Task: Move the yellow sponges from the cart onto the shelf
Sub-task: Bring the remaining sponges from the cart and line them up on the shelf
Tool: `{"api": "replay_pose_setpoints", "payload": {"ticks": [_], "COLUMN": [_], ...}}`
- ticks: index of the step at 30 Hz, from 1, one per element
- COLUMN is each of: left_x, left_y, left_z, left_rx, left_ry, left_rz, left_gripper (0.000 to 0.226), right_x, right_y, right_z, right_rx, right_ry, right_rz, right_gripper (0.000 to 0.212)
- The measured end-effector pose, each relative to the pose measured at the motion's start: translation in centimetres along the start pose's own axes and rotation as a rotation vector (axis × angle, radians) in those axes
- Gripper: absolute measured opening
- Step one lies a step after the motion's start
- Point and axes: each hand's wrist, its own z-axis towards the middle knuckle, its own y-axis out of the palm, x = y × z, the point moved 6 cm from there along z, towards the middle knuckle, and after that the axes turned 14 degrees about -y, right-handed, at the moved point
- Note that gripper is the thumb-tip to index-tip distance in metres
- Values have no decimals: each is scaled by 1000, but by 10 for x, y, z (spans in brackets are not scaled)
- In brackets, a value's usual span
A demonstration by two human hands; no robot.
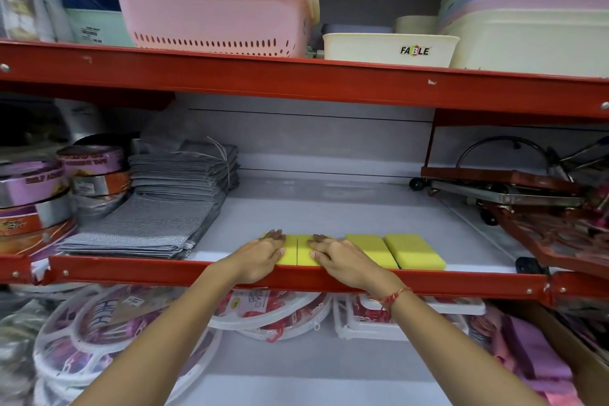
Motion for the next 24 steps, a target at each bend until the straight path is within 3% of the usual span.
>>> {"api": "replay_pose_setpoints", "payload": {"ticks": [6,16,24], "left_x": [5,38,42], "left_y": [-1,6,14], "left_z": [-1,0,6], "left_rx": [23,10,-17], "left_ry": [0,95,69], "left_rz": [-17,-69,-73], "left_gripper": [54,53,50], "right_x": [-5,57,48], "right_y": [-14,-39,-26], "right_z": [-10,-56,-54], "right_rx": [-9,41,22], "right_ry": [8,263,188], "right_rz": [46,36,17], "right_gripper": [43,32,37]}}
